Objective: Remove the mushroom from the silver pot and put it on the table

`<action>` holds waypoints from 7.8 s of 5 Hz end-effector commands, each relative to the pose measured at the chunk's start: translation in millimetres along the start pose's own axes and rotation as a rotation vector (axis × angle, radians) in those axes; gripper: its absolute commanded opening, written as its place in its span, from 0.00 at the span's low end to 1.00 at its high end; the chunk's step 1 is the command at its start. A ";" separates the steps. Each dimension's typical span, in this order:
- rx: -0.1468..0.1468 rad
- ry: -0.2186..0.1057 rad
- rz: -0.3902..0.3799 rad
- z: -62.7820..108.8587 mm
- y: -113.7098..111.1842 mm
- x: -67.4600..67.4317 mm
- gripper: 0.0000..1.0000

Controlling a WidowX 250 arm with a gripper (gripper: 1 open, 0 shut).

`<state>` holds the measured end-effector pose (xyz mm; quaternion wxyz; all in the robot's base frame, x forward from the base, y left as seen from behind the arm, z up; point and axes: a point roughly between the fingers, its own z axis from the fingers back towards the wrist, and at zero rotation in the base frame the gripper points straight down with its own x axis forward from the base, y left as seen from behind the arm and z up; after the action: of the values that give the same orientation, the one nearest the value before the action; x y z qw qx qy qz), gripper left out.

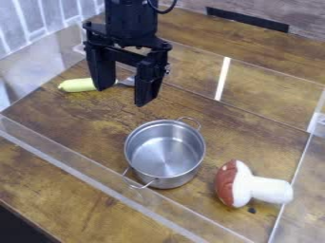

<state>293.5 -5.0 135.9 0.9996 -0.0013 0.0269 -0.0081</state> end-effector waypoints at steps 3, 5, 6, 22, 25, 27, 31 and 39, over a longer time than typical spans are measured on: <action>0.037 0.044 -0.409 -20.6 -34.2 8.9 1.00; 0.098 -0.002 -0.790 -27.6 -124.2 19.4 1.00; 0.118 -0.014 -0.868 -37.7 -152.8 25.4 1.00; 0.084 0.050 -0.772 -68.2 -143.6 69.2 1.00; 0.119 0.027 -0.680 -49.5 -147.9 80.8 1.00; 0.156 -0.025 -0.623 -53.5 -139.6 78.4 1.00; 0.169 -0.039 -0.622 -83.5 -154.6 89.7 1.00; 0.148 -0.046 -0.346 -68.6 -151.3 83.4 0.00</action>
<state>363.1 -151.6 30.2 0.9795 0.0766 0.0485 -0.1800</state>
